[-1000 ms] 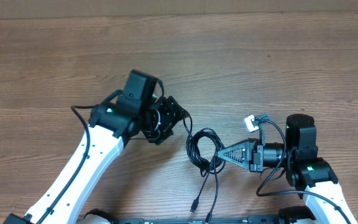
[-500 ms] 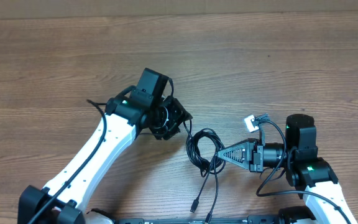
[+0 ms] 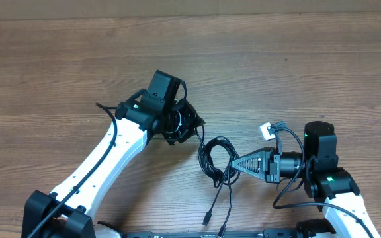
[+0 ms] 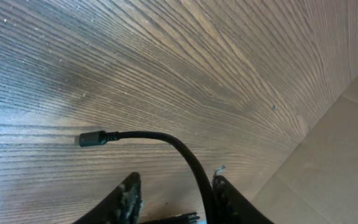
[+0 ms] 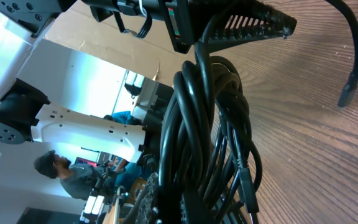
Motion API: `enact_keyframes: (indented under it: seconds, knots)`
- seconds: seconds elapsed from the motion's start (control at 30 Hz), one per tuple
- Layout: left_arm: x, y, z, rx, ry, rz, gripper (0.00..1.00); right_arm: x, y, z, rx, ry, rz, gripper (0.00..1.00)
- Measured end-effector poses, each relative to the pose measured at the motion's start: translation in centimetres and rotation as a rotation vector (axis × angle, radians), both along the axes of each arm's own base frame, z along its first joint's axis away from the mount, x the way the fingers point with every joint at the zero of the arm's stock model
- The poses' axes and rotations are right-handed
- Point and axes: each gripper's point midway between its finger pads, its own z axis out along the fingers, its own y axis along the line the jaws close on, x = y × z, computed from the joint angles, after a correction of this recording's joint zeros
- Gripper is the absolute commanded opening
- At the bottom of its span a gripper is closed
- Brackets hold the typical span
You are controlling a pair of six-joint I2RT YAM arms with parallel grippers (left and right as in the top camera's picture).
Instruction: Untangle cables
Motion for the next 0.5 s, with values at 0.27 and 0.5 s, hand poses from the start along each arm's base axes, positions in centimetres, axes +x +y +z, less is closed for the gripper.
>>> enact_keyframes:
  seconds: [0.27, 0.5]
  knots:
    - [0.00, 0.00, 0.00, 0.000, 0.000, 0.000, 0.23, 0.04, -0.03, -0.15, -0.006, 0.008, -0.006, 0.04]
    - [0.00, 0.00, 0.00, 0.000, 0.000, 0.000, 0.18, 0.04, -0.03, -0.15, -0.006, 0.007, -0.005, 0.04]
